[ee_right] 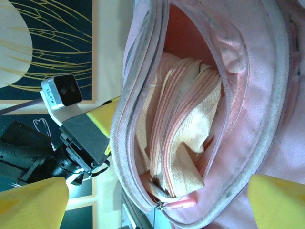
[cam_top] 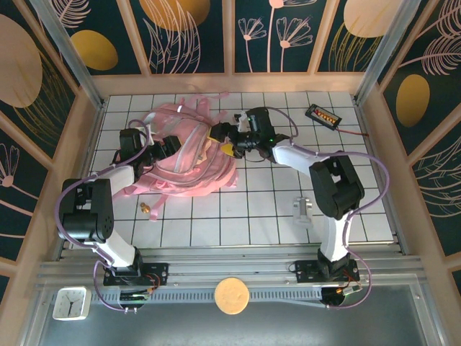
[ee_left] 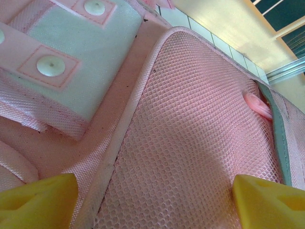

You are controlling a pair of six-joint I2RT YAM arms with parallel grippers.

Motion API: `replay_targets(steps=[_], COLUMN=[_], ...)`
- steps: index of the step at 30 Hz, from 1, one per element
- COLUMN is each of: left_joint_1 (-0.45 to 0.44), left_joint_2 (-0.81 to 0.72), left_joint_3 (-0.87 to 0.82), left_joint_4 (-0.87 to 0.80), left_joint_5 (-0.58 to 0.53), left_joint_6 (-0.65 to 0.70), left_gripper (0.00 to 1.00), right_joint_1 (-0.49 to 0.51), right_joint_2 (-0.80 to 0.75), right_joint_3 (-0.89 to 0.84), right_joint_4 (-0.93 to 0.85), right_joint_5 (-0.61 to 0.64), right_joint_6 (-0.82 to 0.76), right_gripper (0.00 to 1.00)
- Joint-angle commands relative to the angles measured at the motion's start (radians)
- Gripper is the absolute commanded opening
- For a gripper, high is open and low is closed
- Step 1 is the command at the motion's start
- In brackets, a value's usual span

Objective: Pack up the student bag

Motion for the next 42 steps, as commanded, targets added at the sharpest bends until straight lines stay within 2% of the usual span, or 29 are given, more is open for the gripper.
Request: replay_targets(steps=[1, 2, 3, 4, 6, 17, 23, 27, 28, 31, 34, 36, 38, 39, 41, 42], left_joint_1=[-0.004, -0.004, -0.004, -0.004, -0.005, -0.004, -0.005, -0.033, -0.044, -0.071, -0.077, -0.082, -0.080, -0.080, -0.080, -0.080], left_joint_2=[0.037, 0.039, 0.043, 0.046, 0.048, 0.069, 0.124, 0.183, 0.198, 0.228, 0.248, 0.251, 0.247, 0.237, 0.221, 0.211], left_joint_3=[-0.030, -0.031, -0.031, -0.031, -0.033, -0.056, -0.087, -0.084, -0.078, -0.069, -0.061, -0.049, -0.042, -0.040, -0.038, -0.035], left_joint_4=[-0.059, -0.055, -0.053, -0.052, -0.050, -0.018, 0.063, 0.091, 0.086, 0.083, 0.097, 0.075, 0.056, 0.049, 0.045, 0.042], left_joint_5=[0.057, 0.060, 0.062, 0.065, 0.072, 0.107, 0.156, 0.179, 0.183, 0.173, 0.171, 0.160, 0.154, 0.146, 0.143, 0.145], left_joint_6=[-0.023, -0.024, -0.026, -0.028, -0.027, -0.035, -0.077, -0.081, -0.071, -0.063, -0.074, -0.061, -0.053, -0.049, -0.049, -0.049], left_gripper=[0.83, 0.83, 0.83, 0.83, 0.83, 0.82, 0.81, 0.81, 0.81, 0.81, 0.79, 0.79, 0.80, 0.84, 0.87, 0.89], right_joint_1=[0.027, 0.030, 0.036, 0.042, 0.056, 0.087, 0.113, 0.163, 0.175, 0.208, 0.214, 0.206, 0.201, 0.199, 0.193, 0.186], right_joint_2=[0.004, 0.024, 0.038, 0.049, 0.074, 0.207, 0.370, 0.519, 0.549, 0.632, 0.660, 0.649, 0.666, 0.684, 0.724, 0.732], right_joint_3=[-0.014, -0.020, -0.029, -0.035, -0.014, 0.114, 0.239, 0.404, 0.456, 0.630, 0.654, 0.675, 0.783, 0.851, 0.954, 0.959], right_joint_4=[-0.003, 0.029, 0.071, 0.108, 0.135, 0.128, 0.326, 0.422, 0.405, 0.194, 0.032, -0.133, -0.369, -0.492, -0.643, -0.663], right_joint_5=[-0.045, -0.066, -0.070, -0.068, -0.068, -0.077, -0.152, -0.189, -0.199, -0.224, -0.222, -0.173, -0.111, -0.074, -0.049, -0.058], right_joint_6=[-0.023, 0.002, 0.030, 0.051, 0.064, 0.080, 0.212, 0.325, 0.326, 0.247, 0.193, 0.093, -0.047, -0.106, -0.175, -0.178], right_gripper=[0.49, 0.29, 0.15, 0.07, 0.00, 0.00, 0.00, 0.00, 0.00, 0.00, 0.00, 0.00, 0.00, 0.00, 0.00, 0.00])
